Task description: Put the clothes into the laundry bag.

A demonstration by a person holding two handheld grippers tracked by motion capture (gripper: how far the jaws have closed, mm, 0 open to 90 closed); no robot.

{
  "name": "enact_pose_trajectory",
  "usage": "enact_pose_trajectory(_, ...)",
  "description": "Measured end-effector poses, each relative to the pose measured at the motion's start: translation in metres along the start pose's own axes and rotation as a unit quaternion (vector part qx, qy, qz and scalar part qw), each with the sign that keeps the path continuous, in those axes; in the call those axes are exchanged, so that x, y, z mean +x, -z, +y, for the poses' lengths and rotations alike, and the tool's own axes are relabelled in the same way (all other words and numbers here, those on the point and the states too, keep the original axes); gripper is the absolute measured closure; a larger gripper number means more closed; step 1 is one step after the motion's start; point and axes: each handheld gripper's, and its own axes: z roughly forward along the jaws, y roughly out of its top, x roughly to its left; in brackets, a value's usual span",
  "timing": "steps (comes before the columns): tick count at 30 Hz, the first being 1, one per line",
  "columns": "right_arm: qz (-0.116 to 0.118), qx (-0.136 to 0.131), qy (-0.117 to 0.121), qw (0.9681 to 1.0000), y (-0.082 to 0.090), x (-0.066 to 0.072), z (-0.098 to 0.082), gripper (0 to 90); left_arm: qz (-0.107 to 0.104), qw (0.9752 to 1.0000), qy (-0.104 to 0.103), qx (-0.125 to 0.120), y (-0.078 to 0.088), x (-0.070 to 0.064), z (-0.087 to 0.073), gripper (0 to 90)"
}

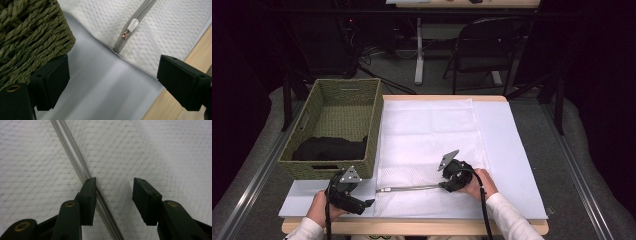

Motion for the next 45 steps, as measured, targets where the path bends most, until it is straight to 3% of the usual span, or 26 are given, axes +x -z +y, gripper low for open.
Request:
enact_pose_trajectory(3,-0.018,-0.001,0.004,0.9998,-0.001,0.000,0.000,55.1,0.003,1.0000,-0.002,0.000,0.000,0.000,0.000,11.2)
enact_pose_trajectory(7,-0.014,-0.004,0.006,0.9999,-0.002,-0.001,-0.001,55.9,0.001,1.0000,0.000,-0.001,0.000,0.000,0.000,11.1)
enact_pose_trajectory(9,-0.009,-0.006,0.011,0.9999,-0.003,-0.001,-0.001,55.9,-0.001,1.0000,0.003,-0.001,0.000,0.000,0.000,11.0)
enact_pose_trajectory(14,0.018,-0.010,-0.010,0.9997,-0.005,-0.008,-0.002,56.8,-0.002,1.0000,0.003,-0.003,0.001,0.000,0.000,10.9)
enact_pose_trajectory(19,0.036,-0.015,-0.026,0.9989,-0.005,-0.010,-0.004,66.6,-0.004,1.0000,0.005,-0.007,0.002,0.001,-0.001,10.9)
enact_pose_trajectory(27,0.027,-0.017,-0.047,0.9984,-0.006,-0.009,-0.002,79.8,-0.005,0.9999,0.008,-0.010,0.002,0.001,-0.001,10.1)
enact_pose_trajectory(31,0.012,-0.016,-0.038,0.9991,-0.005,-0.006,-0.001,86.4,-0.008,0.9999,0.006,-0.008,0.002,0.002,-0.001,8.5)
enact_pose_trajectory(42,-0.010,-0.027,-0.033,0.9990,0.005,-0.002,0.003,88.0,-0.010,0.9999,0.000,-0.004,0.002,0.001,-0.001,7.3)
enact_pose_trajectory(45,-0.008,-0.025,-0.034,0.9991,0.006,-0.001,0.003,87.9,-0.010,0.9998,0.005,-0.019,0.005,0.000,-0.001,5.5)
